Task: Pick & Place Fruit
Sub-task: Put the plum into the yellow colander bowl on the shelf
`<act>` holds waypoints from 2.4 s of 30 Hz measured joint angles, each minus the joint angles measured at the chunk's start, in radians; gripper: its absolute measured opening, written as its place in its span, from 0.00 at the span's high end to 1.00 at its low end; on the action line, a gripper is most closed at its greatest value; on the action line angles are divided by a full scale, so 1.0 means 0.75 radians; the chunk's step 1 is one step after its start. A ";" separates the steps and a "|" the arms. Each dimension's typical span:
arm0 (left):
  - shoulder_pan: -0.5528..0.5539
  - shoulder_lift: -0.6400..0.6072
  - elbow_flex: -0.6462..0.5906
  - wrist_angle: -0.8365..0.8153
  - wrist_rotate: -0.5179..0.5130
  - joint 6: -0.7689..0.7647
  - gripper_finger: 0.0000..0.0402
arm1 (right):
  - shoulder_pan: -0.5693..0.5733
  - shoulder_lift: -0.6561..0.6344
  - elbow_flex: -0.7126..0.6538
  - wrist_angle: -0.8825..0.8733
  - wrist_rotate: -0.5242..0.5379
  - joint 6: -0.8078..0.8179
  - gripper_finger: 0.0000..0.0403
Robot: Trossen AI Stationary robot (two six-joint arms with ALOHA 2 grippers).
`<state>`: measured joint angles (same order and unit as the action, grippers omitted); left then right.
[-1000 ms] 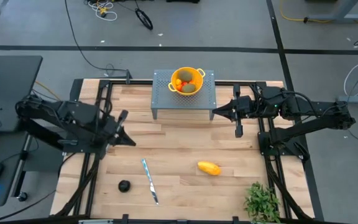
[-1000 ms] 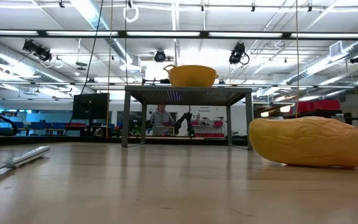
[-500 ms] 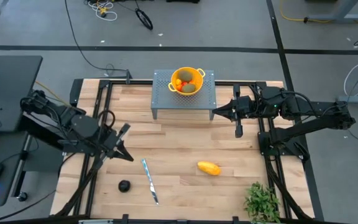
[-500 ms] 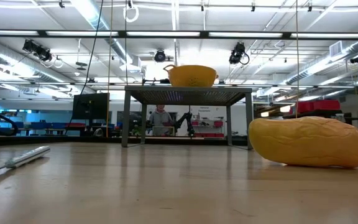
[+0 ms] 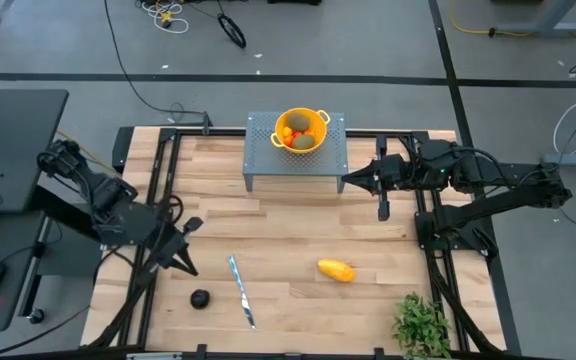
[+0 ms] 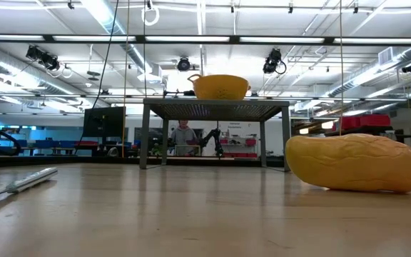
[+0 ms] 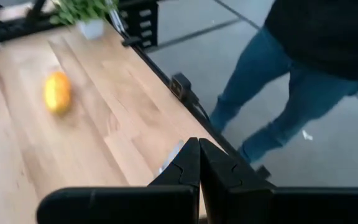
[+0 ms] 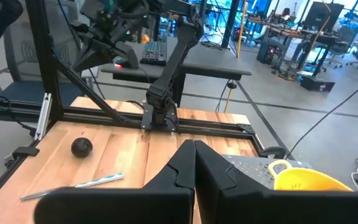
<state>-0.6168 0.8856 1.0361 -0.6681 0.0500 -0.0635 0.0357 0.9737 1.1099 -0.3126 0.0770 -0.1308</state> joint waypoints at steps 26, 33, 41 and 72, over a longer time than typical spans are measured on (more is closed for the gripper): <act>-0.248 0.443 0.000 -0.018 0.029 -0.043 1.00 | 0.000 0.000 0.000 -0.067 0.000 0.013 0.99; -0.292 0.482 0.000 0.010 0.006 -0.001 1.00 | 0.000 0.000 0.000 -0.067 0.000 0.013 0.99; -0.300 0.481 0.000 -0.014 -0.030 0.261 0.93 | 0.000 0.000 0.000 -0.067 0.000 0.013 0.99; -0.275 0.680 -0.001 -0.122 -0.027 0.206 0.32 | -0.001 0.000 0.000 -0.067 0.047 0.012 0.99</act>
<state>-0.8230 1.3952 1.0355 -0.7597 0.0296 0.0906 0.0353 0.9737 1.1099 -0.3630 0.1120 -0.1215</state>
